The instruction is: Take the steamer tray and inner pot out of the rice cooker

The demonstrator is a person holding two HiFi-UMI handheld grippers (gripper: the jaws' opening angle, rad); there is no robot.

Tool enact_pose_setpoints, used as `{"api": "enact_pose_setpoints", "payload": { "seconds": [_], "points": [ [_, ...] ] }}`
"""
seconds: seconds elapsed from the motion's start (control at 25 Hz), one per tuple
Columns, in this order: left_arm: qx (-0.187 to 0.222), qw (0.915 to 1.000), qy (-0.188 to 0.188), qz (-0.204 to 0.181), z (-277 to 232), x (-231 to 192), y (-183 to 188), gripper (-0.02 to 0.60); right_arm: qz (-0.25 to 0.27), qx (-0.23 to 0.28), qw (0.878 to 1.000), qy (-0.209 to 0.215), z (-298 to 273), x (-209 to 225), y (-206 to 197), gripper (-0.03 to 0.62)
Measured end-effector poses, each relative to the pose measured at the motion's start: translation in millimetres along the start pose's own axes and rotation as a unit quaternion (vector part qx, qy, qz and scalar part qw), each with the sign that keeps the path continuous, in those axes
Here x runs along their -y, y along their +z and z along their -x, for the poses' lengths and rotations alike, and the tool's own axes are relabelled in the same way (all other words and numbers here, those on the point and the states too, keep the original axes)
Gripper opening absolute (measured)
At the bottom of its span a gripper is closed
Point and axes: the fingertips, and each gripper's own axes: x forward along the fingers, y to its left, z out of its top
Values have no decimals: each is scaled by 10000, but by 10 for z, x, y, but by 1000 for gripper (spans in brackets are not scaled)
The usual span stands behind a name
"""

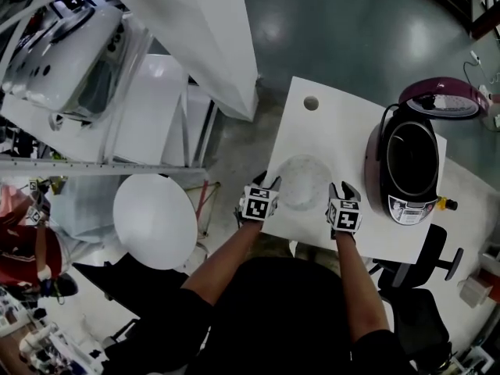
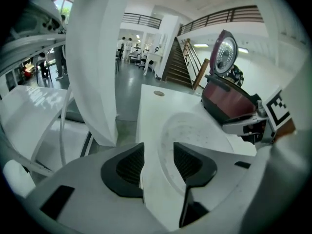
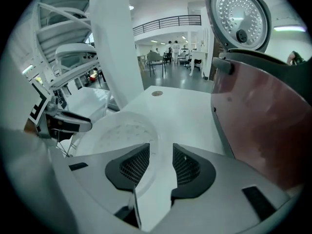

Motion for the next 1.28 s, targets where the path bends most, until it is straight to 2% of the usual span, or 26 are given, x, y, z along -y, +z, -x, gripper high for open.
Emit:
{"api": "enact_pose_setpoints", "payload": {
  "seconds": [0.16,0.28,0.36,0.44,0.56,0.76,1.04,1.28],
  "points": [
    [105,9999,36,95,131,-24,97,183,247,16,9997,45,201,-18,74,120],
    [379,9990,-104,212,283,52,250,179,419,117,9989,160,423,-40,169,120],
    [609,9976,-222,238,409,149,359,133,474,270,9980,313,612,-75,244,118],
    [796,9961,-312,201,528,283,467,108,539,468,9965,438,835,-69,332,96],
    [1076,9932,-441,88,701,526,664,78,471,770,9943,571,1186,40,455,20],
    [1494,9864,-682,-66,978,1002,1018,16,216,1331,9882,721,1645,343,684,6],
    [1827,9781,-943,-322,1077,1817,1464,12,54,2297,9716,560,2268,989,1146,6],
    [1978,9728,-1024,-641,956,2404,1871,12,-206,2673,9629,315,2569,1714,1299,6]
  ]
}}
